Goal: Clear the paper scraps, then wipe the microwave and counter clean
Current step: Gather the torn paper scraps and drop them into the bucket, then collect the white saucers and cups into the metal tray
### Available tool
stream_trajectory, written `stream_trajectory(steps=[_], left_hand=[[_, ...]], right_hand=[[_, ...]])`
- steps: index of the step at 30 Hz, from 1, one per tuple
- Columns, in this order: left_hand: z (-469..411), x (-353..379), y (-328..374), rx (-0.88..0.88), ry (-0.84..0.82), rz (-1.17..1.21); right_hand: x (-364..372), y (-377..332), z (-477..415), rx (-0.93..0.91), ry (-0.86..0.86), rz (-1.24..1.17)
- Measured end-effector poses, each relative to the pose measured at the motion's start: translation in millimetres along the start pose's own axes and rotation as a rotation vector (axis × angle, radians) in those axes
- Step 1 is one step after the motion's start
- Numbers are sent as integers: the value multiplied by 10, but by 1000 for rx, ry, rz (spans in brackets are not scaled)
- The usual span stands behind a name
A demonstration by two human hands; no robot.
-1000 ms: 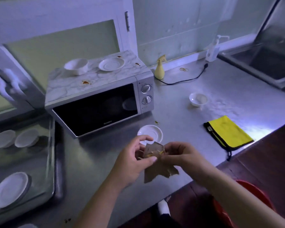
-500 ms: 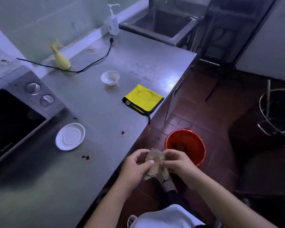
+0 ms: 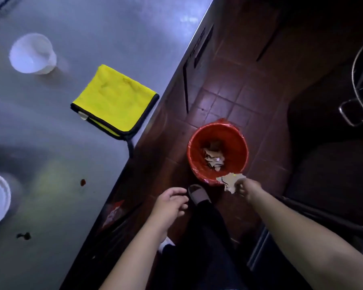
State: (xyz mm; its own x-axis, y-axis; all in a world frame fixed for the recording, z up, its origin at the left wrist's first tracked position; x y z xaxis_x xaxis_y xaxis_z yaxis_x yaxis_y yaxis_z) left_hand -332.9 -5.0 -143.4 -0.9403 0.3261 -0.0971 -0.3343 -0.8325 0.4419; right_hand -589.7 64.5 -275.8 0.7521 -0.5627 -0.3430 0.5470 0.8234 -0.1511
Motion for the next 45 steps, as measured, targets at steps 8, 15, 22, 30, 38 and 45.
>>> stream_trajectory(steps=[8,15,22,30,38,45], left_hand=[[-691,173,-218,-78,14,-19],[-606,54,-180,-129,48,-5],[31,-315,262,19,50,74],[1069,-1586,557,341,229,292],[2202,-3475,110,690,656,570],[2997,-5643,-279,910,1092,547]], right_hand=[[460,-276,-1084,29,-57,-51],[508,-218,-997,89,-140,-85],[582,-379,-101,-109,-173,83],[1505,-782,2148,-707,-475,309],[2630,-178,4360,-1039,-767,448],[3446,534,5840,-1243,-953,556]])
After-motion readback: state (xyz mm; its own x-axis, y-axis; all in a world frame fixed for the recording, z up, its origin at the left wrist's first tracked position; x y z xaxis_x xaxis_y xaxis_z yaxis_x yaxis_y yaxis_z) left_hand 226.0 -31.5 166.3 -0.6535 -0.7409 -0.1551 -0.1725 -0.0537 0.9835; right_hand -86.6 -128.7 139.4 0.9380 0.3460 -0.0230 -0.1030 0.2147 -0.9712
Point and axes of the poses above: each hand's wrist, its own z-axis away from the middle knuckle, its own x-axis out of the palm, y = z × x, the point moved 4 cm from there along -z, towards the middle knuckle
